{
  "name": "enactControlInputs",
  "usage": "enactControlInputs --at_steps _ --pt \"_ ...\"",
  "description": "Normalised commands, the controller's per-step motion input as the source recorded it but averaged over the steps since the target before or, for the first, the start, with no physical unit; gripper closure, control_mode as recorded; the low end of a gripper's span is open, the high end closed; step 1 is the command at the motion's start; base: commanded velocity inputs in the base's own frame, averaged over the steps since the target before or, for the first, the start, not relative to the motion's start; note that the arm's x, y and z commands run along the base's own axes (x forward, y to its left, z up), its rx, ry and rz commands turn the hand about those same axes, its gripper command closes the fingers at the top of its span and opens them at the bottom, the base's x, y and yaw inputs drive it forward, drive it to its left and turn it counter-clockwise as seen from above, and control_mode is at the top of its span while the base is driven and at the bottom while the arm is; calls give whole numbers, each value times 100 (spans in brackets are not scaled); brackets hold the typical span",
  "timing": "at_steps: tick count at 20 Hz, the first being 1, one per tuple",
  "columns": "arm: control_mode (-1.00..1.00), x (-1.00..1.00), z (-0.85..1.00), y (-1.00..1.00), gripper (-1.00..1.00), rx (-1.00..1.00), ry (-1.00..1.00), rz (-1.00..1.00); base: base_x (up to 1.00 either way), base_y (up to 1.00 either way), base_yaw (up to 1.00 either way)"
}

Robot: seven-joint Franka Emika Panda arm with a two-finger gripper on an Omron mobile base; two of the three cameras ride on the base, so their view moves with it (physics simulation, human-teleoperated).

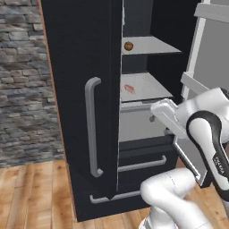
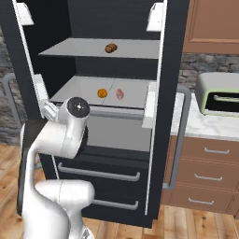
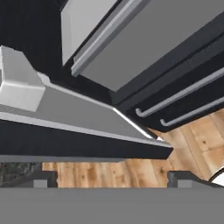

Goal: Open the fridge, remove the orange, potato, and steak, and place them on any counter.

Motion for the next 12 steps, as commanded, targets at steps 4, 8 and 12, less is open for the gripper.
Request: enactControlInputs --at_steps 4,8,12 --pt "-100 100 -1 -23 -100 5 -3 45 0 0 0" --pt "-100 100 0 5 -100 9 0 42 0 0 0" --pt "-100 100 3 33 -100 3 0 32 0 0 0"
